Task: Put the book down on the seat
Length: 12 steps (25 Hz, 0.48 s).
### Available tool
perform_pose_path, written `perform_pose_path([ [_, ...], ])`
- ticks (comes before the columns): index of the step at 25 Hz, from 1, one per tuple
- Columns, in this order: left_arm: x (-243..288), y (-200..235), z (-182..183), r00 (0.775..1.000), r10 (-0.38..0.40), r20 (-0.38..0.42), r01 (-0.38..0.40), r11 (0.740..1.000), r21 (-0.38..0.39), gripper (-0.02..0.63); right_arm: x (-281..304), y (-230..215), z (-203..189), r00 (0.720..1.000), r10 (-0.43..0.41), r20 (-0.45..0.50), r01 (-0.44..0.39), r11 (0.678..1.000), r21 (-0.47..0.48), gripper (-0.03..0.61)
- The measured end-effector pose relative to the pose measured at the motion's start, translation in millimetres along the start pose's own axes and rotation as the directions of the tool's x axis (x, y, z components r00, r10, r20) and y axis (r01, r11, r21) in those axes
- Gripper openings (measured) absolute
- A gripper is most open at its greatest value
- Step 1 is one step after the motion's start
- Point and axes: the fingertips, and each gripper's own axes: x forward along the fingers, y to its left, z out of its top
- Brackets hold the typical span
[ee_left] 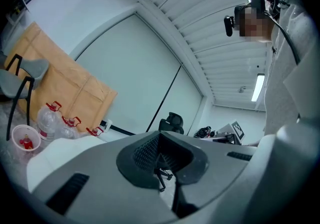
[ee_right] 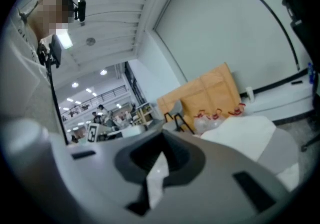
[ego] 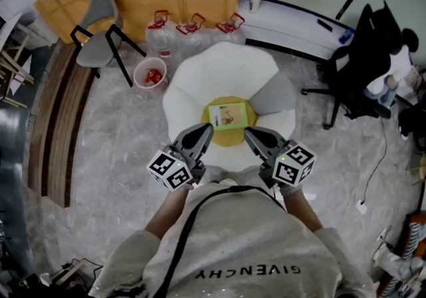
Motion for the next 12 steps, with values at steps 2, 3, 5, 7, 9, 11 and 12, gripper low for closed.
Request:
perform_pose_path([
  [2,-0.8,3.3,-0.9,1.0,0.005,0.008,-0.005,1.0,-0.001,0.023,2.2,-0.3,-1.6,1.0,0.004,-0.01,-0.004,1.0,-0.005,0.014],
  [3,-1.5,4.8,-1.9,1.0,0.009,0.01,-0.009,1.0,-0.005,0.023,2.9,-0.6,-3.0,1.0,0.007,-0.013,-0.007,1.0,-0.007,0.014],
  [5,-2.8,6.8,-4.5,1.0,0.015,0.008,-0.015,1.0,-0.014,0.023,3.7,-0.8,-5.3,1.0,0.008,-0.019,-0.008,1.0,-0.003,0.014],
  [7,-1.9,8.2,-5.8,1.0,0.017,0.003,-0.017,1.0,-0.02,0.023,4.2,-0.9,-5.3,1.0,0.002,-0.026,-0.002,1.0,0.003,0.014],
  [9,-0.5,9.2,-5.3,1.0,0.018,-0.001,-0.018,1.0,-0.023,0.023,4.6,-2.3,-6.1,1.0,-0.002,-0.026,0.003,1.0,0.005,0.014],
  [11,0.3,9.8,-6.9,1.0,0.014,-0.005,-0.014,1.0,-0.026,0.023,4.3,-3.8,-8.3,1.0,-0.007,-0.024,0.007,1.0,0.007,0.014],
  [12,1.0,9.9,-8.6,1.0,0.01,-0.007,-0.01,1.0,-0.026,0.023,3.4,-4.8,-9.1,1.0,-0.011,-0.024,0.012,1.0,0.01,0.014],
])
